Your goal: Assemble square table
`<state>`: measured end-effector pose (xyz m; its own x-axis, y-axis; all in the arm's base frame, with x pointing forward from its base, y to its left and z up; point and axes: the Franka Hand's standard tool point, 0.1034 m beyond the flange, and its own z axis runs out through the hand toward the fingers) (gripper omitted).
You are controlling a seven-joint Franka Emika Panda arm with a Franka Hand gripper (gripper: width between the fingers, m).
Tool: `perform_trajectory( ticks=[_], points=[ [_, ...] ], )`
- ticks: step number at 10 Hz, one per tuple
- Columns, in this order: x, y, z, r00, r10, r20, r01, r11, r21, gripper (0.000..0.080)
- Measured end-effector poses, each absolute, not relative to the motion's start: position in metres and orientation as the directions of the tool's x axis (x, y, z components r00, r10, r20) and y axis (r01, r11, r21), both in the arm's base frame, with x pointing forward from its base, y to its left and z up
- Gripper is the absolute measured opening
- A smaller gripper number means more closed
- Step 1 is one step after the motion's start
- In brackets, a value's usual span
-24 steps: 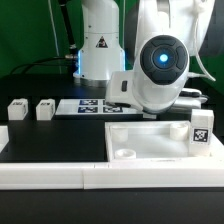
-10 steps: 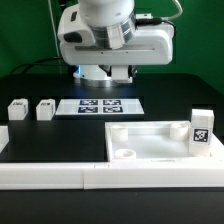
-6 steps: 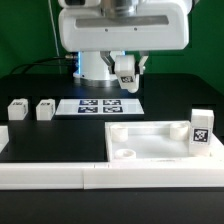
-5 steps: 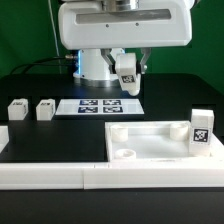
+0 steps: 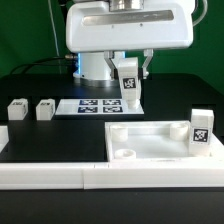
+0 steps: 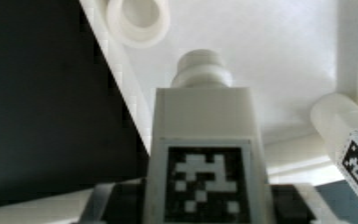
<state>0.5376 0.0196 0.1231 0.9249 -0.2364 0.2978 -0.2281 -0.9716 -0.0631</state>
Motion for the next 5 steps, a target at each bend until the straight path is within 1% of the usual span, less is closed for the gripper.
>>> perform_trajectory(
  ticks=[2, 3, 4, 5],
  points=[
    [0.561, 0.020, 0.123, 0.883, -0.201, 0.424, -0.204, -0.978, -0.037, 0.0290],
    [0.573, 0.024, 0.120, 0.846, -0.169, 0.505, -0.186, -0.982, -0.017, 0.0290],
    [0.578, 0.032, 0.114, 0.804, -0.133, 0.579, -0.171, -0.985, 0.011, 0.0290],
    [0.574, 0.032, 0.107, 0.817, -0.118, 0.565, -0.162, -0.986, 0.028, 0.0290]
  ],
)
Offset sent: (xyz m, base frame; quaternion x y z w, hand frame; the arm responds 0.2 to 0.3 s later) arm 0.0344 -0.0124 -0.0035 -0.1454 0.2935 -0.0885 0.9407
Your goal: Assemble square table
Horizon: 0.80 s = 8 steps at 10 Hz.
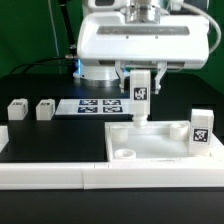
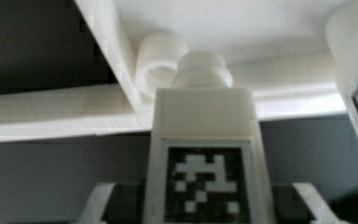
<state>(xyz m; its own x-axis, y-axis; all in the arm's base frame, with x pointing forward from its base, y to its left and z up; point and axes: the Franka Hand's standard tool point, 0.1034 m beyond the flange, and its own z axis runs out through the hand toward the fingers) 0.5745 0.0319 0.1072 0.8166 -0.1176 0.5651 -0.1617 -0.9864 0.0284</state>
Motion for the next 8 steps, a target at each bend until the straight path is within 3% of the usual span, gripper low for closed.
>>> perform_trajectory(
  ticks=[3, 6, 8],
  points=[
    [0.575, 0.029, 0.109, 0.820, -0.109, 0.562, -0.155, -0.987, 0.035, 0.0290],
    [0.603, 0.004, 0.123, 0.813, -0.105, 0.573, -0.159, -0.986, 0.044, 0.0290],
    [0.611, -0.001, 0.120, 0.810, -0.108, 0.577, -0.166, -0.985, 0.048, 0.0290]
  ],
)
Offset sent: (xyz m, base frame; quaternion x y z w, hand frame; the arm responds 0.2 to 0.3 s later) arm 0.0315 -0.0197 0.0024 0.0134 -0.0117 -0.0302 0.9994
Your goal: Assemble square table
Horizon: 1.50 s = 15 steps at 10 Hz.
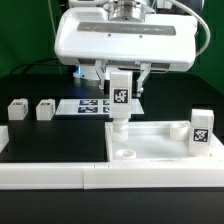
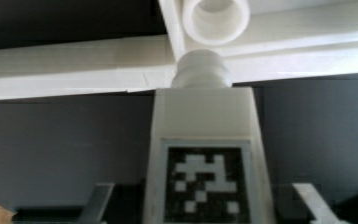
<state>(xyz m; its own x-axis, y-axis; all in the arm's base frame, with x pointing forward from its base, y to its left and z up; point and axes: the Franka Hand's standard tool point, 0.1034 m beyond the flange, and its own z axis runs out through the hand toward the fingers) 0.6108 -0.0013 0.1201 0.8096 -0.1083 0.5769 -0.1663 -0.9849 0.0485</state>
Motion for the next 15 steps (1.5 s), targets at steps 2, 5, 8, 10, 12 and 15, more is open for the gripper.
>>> perform_trajectory(
  ticks=[2, 5, 8, 10, 12, 15],
  points=[
    [0.612, -0.003, 0.112, 0.814, -0.107, 0.571, -0.168, -0.984, 0.055, 0.0290],
    [0.608, 0.002, 0.096, 0.827, -0.094, 0.555, -0.157, -0.985, 0.066, 0.0290],
    [0.614, 0.003, 0.085, 0.818, -0.074, 0.571, -0.147, -0.986, 0.084, 0.0290],
    [0.618, 0.007, 0.085, 0.805, -0.066, 0.589, -0.144, -0.986, 0.087, 0.0290],
    [0.617, 0.010, 0.083, 0.809, -0.064, 0.584, -0.140, -0.986, 0.086, 0.0290],
    [0.611, 0.017, 0.079, 0.813, -0.066, 0.579, -0.138, -0.987, 0.082, 0.0290]
  ],
)
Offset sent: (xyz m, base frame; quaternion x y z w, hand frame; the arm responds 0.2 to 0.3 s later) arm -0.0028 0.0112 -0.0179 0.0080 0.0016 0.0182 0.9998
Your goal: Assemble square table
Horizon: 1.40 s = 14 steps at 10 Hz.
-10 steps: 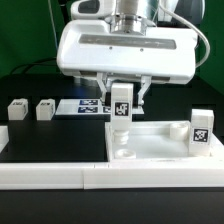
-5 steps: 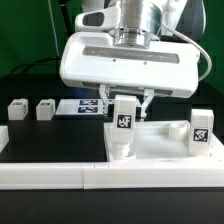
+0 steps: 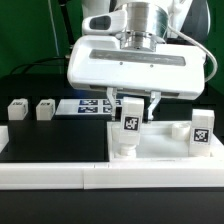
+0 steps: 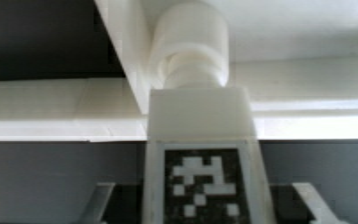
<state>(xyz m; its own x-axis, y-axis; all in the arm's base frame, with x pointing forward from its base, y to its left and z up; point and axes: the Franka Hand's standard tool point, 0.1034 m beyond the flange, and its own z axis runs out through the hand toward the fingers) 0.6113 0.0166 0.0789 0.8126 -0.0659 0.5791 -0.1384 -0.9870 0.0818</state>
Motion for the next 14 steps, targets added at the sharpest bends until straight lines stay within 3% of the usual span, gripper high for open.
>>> perform_trajectory(
  ticks=[8, 9, 10, 11, 14],
  points=[
    [0.608, 0.014, 0.067, 0.825, -0.056, 0.562, -0.132, -0.987, 0.095, 0.0298],
    [0.608, 0.014, 0.067, 0.826, -0.055, 0.562, -0.131, -0.987, 0.097, 0.0477],
    [0.608, 0.014, 0.067, 0.826, -0.052, 0.561, -0.129, -0.987, 0.098, 0.0477],
    [0.608, 0.014, 0.067, 0.827, -0.050, 0.561, -0.127, -0.987, 0.099, 0.0615],
    [0.608, 0.014, 0.067, 0.827, -0.048, 0.560, -0.126, -0.987, 0.100, 0.0649]
  ],
)
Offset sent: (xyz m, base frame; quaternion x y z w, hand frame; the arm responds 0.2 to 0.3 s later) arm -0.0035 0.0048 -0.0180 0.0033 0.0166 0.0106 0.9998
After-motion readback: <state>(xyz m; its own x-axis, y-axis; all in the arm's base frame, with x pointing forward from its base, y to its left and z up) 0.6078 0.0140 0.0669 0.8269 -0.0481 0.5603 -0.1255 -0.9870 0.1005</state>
